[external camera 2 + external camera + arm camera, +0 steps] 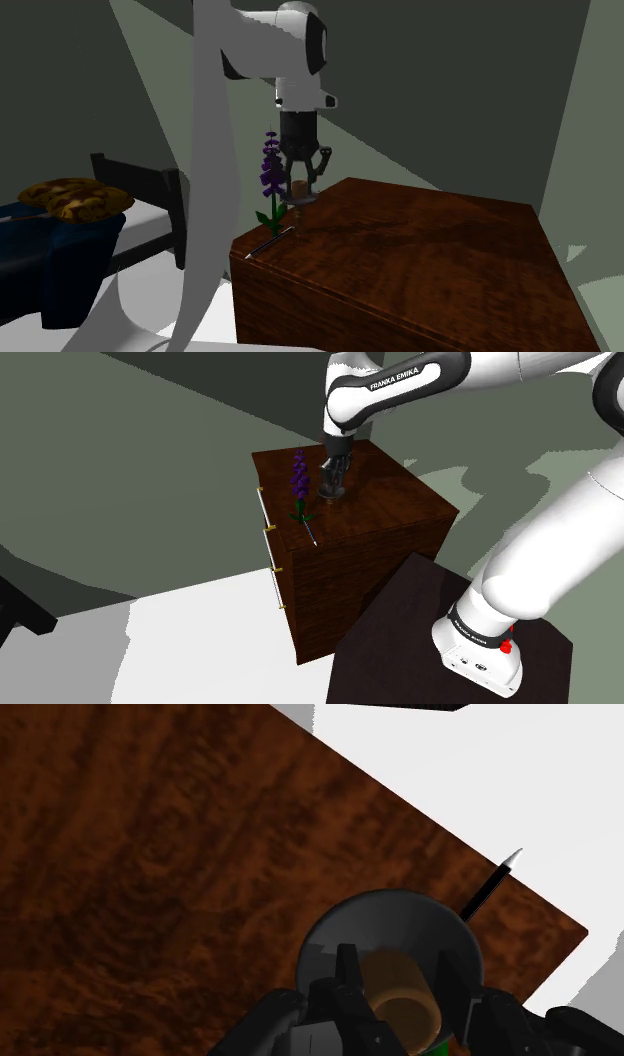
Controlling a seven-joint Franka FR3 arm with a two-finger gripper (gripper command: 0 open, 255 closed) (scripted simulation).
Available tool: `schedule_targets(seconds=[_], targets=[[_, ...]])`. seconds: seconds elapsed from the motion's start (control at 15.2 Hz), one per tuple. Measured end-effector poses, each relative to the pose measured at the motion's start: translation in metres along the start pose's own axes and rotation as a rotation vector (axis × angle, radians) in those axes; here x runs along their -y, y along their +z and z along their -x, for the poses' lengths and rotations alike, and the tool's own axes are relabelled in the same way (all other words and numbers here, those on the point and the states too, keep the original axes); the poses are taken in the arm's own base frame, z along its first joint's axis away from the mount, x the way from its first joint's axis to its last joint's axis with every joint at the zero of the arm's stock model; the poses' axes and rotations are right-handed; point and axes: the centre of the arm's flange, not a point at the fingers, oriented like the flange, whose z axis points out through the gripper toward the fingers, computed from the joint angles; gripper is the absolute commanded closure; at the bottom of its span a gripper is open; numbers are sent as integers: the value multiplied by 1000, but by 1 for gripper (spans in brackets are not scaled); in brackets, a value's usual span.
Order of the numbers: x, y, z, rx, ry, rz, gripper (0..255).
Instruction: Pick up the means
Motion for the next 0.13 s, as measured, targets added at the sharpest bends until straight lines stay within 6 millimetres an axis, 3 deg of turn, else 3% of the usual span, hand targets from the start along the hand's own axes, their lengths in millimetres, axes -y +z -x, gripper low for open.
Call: schedule_targets(seconds=[0.13], targets=[[0, -9, 0, 0, 0, 0, 255]])
